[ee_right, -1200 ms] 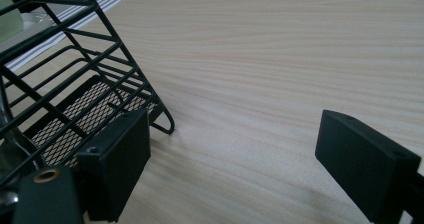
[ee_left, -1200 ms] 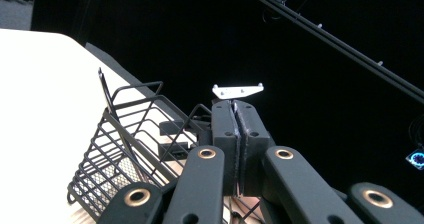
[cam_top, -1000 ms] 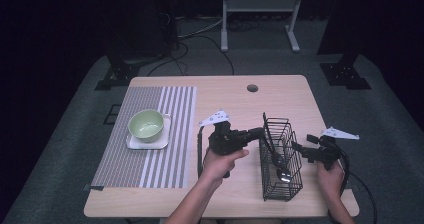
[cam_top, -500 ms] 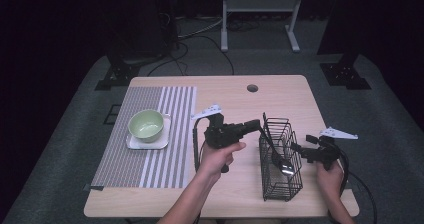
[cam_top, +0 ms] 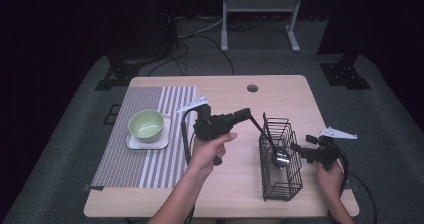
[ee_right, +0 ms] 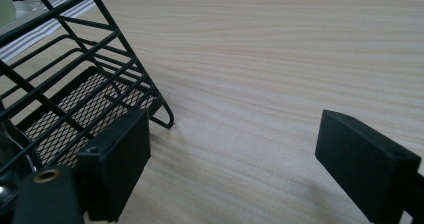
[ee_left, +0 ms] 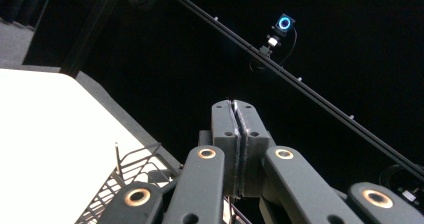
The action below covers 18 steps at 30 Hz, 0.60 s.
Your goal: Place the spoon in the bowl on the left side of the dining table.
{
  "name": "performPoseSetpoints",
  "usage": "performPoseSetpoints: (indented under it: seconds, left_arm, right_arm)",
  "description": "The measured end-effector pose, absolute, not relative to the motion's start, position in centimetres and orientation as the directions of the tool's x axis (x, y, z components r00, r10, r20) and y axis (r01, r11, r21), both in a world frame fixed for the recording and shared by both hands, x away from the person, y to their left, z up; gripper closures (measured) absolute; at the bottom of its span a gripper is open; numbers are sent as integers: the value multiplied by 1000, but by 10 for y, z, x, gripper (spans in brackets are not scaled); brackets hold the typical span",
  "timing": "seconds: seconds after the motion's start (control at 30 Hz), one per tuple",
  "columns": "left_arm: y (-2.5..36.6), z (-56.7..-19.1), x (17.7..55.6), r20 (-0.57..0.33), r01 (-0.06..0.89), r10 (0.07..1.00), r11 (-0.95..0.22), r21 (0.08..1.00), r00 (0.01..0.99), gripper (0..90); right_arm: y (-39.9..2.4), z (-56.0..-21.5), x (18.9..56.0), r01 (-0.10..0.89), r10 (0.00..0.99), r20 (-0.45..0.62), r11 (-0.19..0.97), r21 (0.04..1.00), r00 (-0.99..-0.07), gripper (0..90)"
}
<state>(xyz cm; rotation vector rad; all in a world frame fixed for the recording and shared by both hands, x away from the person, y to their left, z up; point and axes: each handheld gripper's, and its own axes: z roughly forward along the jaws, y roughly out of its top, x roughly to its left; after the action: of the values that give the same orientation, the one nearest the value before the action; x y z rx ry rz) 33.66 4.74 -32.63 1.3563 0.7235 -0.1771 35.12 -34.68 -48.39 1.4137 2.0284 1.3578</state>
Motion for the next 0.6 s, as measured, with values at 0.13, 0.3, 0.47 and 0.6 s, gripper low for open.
performPoseSetpoints:
  seconds: [0.13, 0.3, 0.47, 0.6]
  left_arm:
    - [54, -324, 337, -558, 507, 301, 235, 829, 773, 893]
    - [65, -322, 338, -567, 504, 304, 264, 823, 766, 893]
    - [75, -320, 338, -568, 496, 319, 283, 821, 759, 893]
    - [84, -319, 338, -569, 490, 328, 296, 820, 754, 893]
  right_arm:
    - [-347, -484, 351, 553, 855, 243, 59, 831, -457, 133]
    - [-348, -484, 351, 553, 856, 248, 52, 831, -453, 134]
    - [-347, -484, 351, 555, 856, 241, 62, 830, -456, 134]
    - [-347, -484, 352, 555, 857, 238, 66, 829, -458, 134]
